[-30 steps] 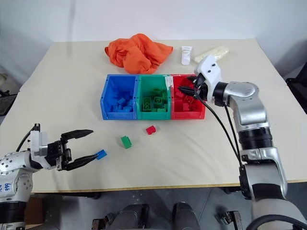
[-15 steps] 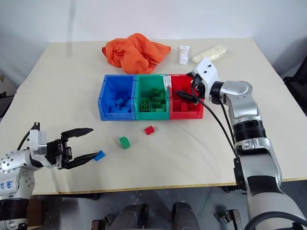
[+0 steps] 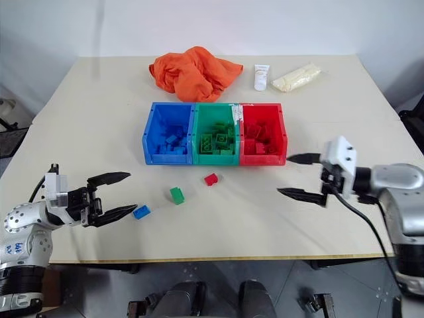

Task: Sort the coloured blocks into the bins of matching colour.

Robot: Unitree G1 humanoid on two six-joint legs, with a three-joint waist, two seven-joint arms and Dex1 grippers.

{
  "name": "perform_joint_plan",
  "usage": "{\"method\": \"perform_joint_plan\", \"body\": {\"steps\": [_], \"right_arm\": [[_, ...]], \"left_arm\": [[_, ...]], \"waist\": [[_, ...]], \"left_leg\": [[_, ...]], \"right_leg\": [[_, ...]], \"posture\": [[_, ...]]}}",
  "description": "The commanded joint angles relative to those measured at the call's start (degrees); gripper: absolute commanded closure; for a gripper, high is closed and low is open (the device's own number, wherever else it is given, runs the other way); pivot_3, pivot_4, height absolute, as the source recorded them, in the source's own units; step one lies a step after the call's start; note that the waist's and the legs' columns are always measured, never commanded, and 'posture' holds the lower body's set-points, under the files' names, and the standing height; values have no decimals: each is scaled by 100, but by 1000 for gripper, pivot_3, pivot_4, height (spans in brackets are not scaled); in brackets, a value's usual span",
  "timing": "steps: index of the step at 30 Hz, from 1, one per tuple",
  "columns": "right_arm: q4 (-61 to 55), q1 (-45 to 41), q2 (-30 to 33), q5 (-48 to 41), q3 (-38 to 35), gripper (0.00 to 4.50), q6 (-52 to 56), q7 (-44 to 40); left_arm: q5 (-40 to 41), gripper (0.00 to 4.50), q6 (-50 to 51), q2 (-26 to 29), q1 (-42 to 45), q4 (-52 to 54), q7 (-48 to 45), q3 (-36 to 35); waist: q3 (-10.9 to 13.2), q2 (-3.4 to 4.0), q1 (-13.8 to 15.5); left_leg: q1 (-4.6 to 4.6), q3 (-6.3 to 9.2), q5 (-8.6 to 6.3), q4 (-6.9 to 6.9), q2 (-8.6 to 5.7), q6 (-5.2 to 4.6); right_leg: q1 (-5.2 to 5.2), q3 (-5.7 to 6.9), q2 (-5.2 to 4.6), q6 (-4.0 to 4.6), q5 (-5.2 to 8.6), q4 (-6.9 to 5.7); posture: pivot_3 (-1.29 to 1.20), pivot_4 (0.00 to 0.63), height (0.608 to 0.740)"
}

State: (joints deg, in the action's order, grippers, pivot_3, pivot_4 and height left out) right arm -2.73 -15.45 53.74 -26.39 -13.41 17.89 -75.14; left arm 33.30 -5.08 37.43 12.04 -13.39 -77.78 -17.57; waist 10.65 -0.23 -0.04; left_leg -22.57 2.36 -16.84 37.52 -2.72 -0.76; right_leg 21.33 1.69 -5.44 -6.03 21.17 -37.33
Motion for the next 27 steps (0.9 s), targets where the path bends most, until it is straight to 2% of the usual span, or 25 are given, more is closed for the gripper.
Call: {"method": "perform_joint_plan", "body": {"steps": [1, 4, 6, 11, 13, 20, 24, 27], "right_arm": [[-144, 620, 410, -198, -795, 14, 4, -278], [-108, 1092, 596, -228, -1143, 14, -47, -395], [-194, 1069, 571, -260, -1079, 14, -30, -334], [-555, 578, 292, -269, -409, 14, 168, 16], [-737, 303, 112, -176, 74, 14, 304, 178], [-649, -825, -995, 293, 1661, 14, 406, 623], [142, -1392, -1701, 935, 2435, 14, 129, 847], [715, -1670, -2217, 1139, 2714, 14, -261, 861]], "left_arm": [[16, 0, -98, 136, 89, -136, -92, -129], [14, 0, -114, 168, 179, -242, -111, -157], [8, 0, -141, 186, 210, -296, -130, -158], [20, 0, -182, 178, 257, -298, -108, -156], [26, 0, -178, 165, 243, -232, -86, -146], [81, 0, -126, 127, -11, 145, 78, -195], [148, 0, -86, 99, -302, 501, 201, -267], [197, 0, -52, 74, -551, 783, 321, -350]], "waist": [[0, 0, -4], [0, 0, -8], [0, 0, -34], [0, 0, -50], [0, 0, -27], [0, 0, -26], [0, 0, -28], [0, 0, -26]], "left_leg": [[4, -1, 0, -1, 0, 0], [8, -1, 0, -3, 0, 0], [23, -7, 0, -8, 2, -1], [42, -5, 0, -11, 9, 0], [41, -2, 0, -12, 9, 0], [35, 0, -2, -11, 7, 2], [29, -1, -2, -11, 7, 3], [24, 0, -2, -13, 6, 3]], "right_leg": [[-2, -1, 0, 0, 0, 2], [-9, 1, 0, 0, 0, 6], [-27, -2, 2, 0, 0, 23], [-47, 0, 5, 0, 0, 32], [-47, 1, 4, 0, 0, 34], [-40, 0, 4, 0, 0, 37], [-30, -2, 4, 0, 0, 33], [-19, -2, 4, 0, 0, 27]], "posture": [[0, 150, 740], [0, 150, 740], [0, 150, 740], [0, 150, 740], [0, 150, 740], [0, 150, 740], [0, 150, 740], [0, 150, 740]]}}
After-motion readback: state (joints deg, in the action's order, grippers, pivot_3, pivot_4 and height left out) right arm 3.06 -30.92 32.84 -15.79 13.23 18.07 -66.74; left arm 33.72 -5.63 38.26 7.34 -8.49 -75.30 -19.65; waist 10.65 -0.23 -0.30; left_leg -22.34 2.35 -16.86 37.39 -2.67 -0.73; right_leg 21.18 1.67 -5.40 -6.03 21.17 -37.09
